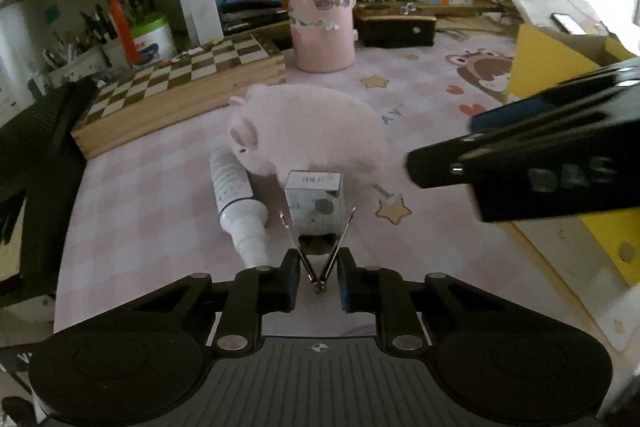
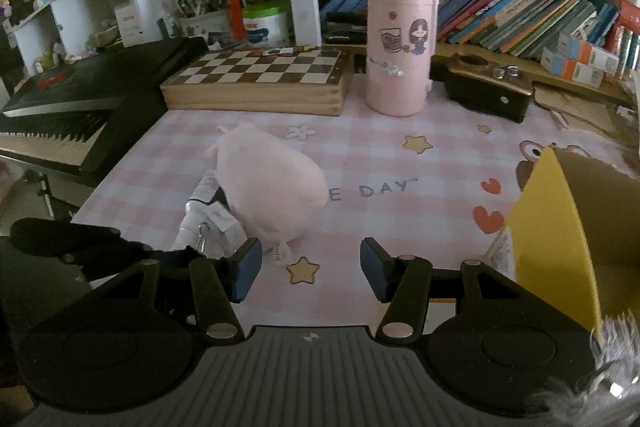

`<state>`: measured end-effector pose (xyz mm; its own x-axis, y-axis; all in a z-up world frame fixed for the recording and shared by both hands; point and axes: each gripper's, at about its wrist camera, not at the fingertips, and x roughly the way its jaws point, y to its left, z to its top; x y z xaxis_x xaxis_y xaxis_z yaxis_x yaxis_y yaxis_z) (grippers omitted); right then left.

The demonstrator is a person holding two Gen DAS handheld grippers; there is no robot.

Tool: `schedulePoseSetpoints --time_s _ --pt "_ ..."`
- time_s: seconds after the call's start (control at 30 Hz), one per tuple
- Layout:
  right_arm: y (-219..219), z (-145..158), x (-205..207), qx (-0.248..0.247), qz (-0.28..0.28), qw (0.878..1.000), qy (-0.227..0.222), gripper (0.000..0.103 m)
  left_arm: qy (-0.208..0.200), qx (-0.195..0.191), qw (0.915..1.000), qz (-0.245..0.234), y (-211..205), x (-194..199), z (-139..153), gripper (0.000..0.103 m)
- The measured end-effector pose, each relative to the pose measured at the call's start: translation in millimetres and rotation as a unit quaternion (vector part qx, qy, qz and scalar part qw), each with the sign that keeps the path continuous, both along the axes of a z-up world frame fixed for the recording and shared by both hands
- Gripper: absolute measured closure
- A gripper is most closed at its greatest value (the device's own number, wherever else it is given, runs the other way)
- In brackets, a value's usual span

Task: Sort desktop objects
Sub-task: 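Close the left gripper on the black binder clip while the right gripper grasps the small white box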

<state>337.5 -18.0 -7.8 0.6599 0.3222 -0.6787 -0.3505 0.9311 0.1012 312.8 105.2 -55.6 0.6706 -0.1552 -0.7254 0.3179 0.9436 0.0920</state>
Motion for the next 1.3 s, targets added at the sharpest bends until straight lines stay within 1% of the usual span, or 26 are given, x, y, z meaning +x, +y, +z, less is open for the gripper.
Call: schedulePoseSetpoints --time_s 0.13,0.27,0.4,0.6,0.67,0.7,0.77,0.8,0.83,0.9,1.2,1.3 --pt "9 -2 1 0.007 0.02 1.0 0.007 0.051 0.003 0.002 1.0 -0.001 9 -15 6 0.086" --pt "24 -6 5 0.013 0.046 0.999 0.018 0.051 0.01 0.0 0.9996 0.026 23 -24 9 0.086" --pt "41 -14 10 0.015 0.071 0.997 0.029 0.052 0.007 -0.001 0.9984 0.056 37 -31 11 0.086" --pt "58 -35 32 0.013 0.073 0.996 0.053 0.056 0.007 -0.007 0.9965 0.083 49 -38 13 0.086" --pt "61 -41 37 0.009 0.071 0.996 0.06 0.063 0.005 -0.008 0.9963 0.086 50 -40 14 0.086" --pt "62 -43 38 0.006 0.068 0.996 0.064 0.072 0.004 -0.009 0.9963 0.085 50 -40 15 0.086" --pt "59 -44 37 0.004 0.066 0.996 0.066 0.084 0.0 -0.011 0.9963 0.085 50 -41 17 0.086" --pt "57 -42 35 0.007 0.068 0.996 0.063 0.088 -0.002 -0.012 0.9963 0.085 50 -42 17 0.086" --pt "55 -40 32 0.009 0.07 0.996 0.057 0.089 -0.003 -0.014 0.9964 0.084 50 -43 18 0.086" --pt "51 -37 25 0.006 0.074 0.996 0.046 0.09 -0.004 -0.016 0.9966 0.081 49 -44 18 0.086" --pt "42 -20 0 0.016 0.08 0.996 0.024 0.09 -0.014 -0.032 0.9966 0.074 46 -50 25 0.086" --pt "40 -13 -8 0.012 0.079 0.997 0.013 0.09 -0.018 -0.037 0.9967 0.07 44 -52 27 0.086"
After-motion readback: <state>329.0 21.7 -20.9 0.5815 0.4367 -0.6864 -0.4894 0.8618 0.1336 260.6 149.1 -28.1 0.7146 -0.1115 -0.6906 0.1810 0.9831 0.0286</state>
